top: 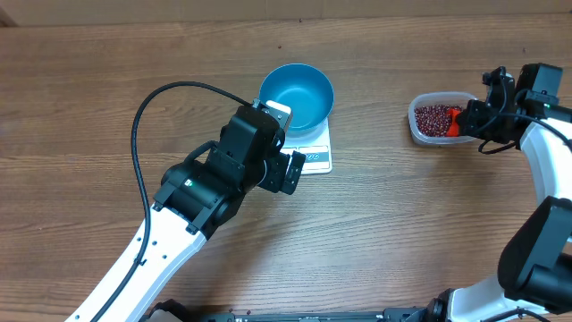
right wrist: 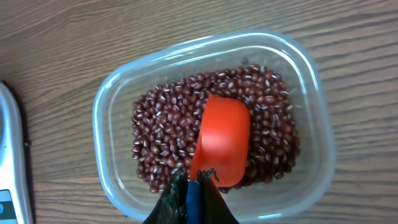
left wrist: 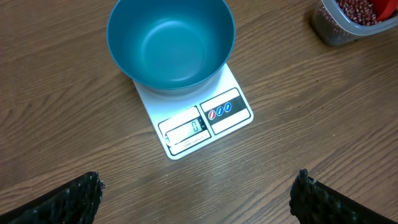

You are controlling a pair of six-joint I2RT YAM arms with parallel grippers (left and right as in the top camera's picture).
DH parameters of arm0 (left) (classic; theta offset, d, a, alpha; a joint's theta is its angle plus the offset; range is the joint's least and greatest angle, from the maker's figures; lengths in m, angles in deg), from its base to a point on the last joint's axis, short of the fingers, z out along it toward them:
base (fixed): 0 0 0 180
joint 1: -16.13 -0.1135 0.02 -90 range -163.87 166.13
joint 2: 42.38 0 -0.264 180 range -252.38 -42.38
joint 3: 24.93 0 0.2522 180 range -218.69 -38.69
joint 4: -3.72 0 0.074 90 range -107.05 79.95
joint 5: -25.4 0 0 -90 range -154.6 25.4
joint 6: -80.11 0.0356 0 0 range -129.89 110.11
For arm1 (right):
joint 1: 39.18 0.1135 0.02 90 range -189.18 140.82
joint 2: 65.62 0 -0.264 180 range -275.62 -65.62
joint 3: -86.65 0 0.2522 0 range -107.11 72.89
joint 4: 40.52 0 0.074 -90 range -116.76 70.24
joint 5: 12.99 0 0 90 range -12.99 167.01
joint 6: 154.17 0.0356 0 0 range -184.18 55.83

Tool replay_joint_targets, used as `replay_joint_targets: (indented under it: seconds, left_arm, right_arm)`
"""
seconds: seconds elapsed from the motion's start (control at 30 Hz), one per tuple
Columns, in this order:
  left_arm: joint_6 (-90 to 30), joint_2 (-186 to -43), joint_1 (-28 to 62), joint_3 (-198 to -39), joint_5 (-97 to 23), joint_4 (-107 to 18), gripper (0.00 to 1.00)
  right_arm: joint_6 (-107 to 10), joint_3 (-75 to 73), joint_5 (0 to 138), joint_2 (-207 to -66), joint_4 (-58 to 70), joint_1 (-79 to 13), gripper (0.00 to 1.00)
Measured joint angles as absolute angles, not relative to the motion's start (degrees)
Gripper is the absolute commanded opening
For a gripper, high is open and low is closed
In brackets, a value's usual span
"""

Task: Scoop item into bowl and weigh 150g on scale
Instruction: 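Dip the scoop into the red beans with the right gripper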

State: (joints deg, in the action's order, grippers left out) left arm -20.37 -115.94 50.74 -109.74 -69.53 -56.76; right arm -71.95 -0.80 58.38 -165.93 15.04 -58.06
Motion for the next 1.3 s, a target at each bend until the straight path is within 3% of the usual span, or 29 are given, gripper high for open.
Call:
replay_joint_targets:
  seconds: [1.3]
  left_arm:
    - [-20.37,-115.94,50.74,-109.74,-69.53,-56.79,1.0]
  right_arm:
    - [-70.37,-0.82,48.41,-169.67,12.48,-58.32,0.04]
